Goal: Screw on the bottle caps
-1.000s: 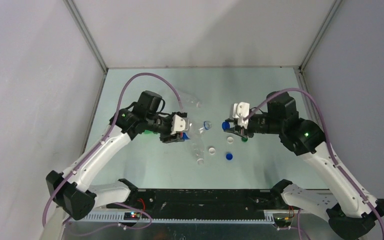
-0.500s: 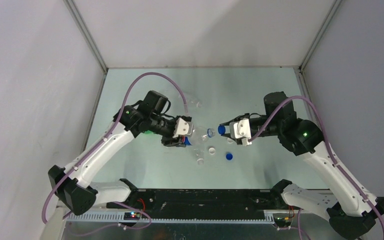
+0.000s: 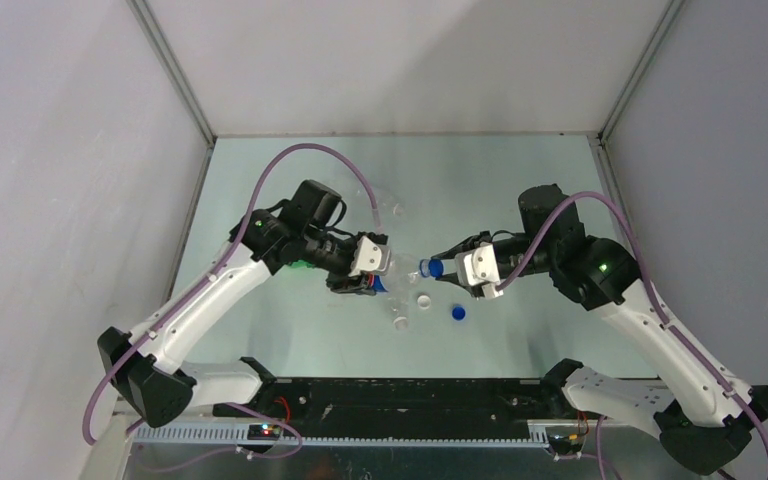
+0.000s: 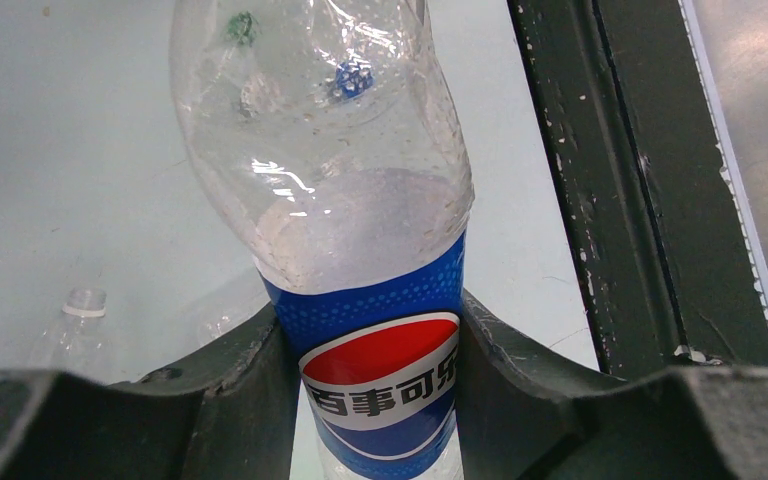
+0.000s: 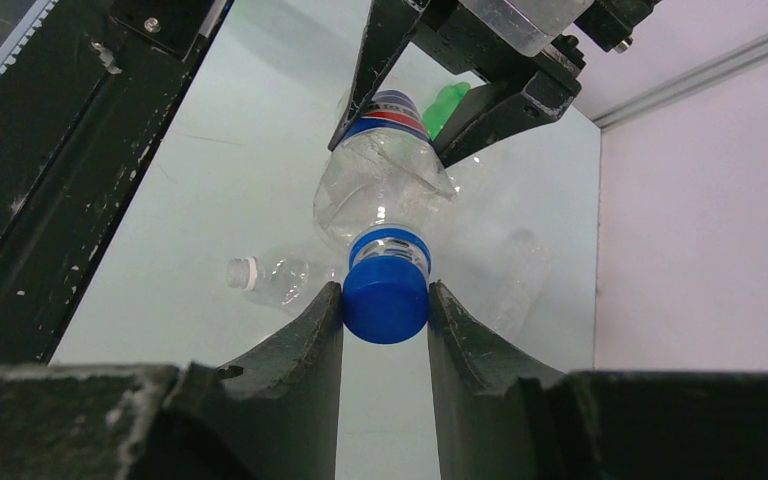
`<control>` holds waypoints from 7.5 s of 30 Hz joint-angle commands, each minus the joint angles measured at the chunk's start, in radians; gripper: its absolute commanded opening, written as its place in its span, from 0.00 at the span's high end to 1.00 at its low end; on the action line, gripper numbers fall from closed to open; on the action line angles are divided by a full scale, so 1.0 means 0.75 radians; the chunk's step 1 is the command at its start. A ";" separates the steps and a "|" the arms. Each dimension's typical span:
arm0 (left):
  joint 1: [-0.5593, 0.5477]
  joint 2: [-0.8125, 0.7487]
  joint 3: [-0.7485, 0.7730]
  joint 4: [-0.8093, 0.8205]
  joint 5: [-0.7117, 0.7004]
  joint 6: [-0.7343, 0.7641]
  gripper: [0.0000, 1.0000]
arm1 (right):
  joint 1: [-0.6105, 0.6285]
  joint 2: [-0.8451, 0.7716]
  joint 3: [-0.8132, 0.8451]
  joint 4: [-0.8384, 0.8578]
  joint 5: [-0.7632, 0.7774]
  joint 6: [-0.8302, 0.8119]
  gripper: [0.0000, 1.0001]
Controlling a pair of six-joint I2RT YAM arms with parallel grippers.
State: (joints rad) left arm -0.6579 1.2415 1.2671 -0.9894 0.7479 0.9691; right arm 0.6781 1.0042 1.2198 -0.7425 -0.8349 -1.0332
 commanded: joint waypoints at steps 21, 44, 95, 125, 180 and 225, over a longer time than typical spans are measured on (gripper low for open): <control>-0.033 0.018 0.085 0.011 0.094 0.018 1.00 | 0.030 0.041 -0.071 0.054 0.027 -0.056 1.00; -0.087 -0.229 -0.233 0.701 -0.032 -0.238 1.00 | 0.020 0.127 -0.078 0.156 -0.034 0.458 1.00; -0.287 -0.345 -0.626 1.016 -0.751 -0.379 1.00 | -0.130 0.090 -0.160 0.590 0.592 2.268 0.11; -0.067 -0.129 -0.223 0.393 -0.081 -0.224 1.00 | -0.117 -0.129 -0.161 0.264 -0.072 0.578 0.18; -0.433 -0.339 -0.525 0.960 -1.076 -0.063 1.00 | -0.041 0.026 -0.167 0.493 0.551 2.117 0.68; -0.230 -0.129 -0.121 0.407 -0.381 -0.229 1.00 | 0.061 -0.072 -0.166 0.146 0.125 0.476 0.88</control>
State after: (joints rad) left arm -0.8234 1.1912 1.1728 -0.8257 0.4767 0.8555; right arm 0.7120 0.9131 1.0863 -0.6632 -0.7357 -0.8375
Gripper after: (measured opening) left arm 0.457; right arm 0.282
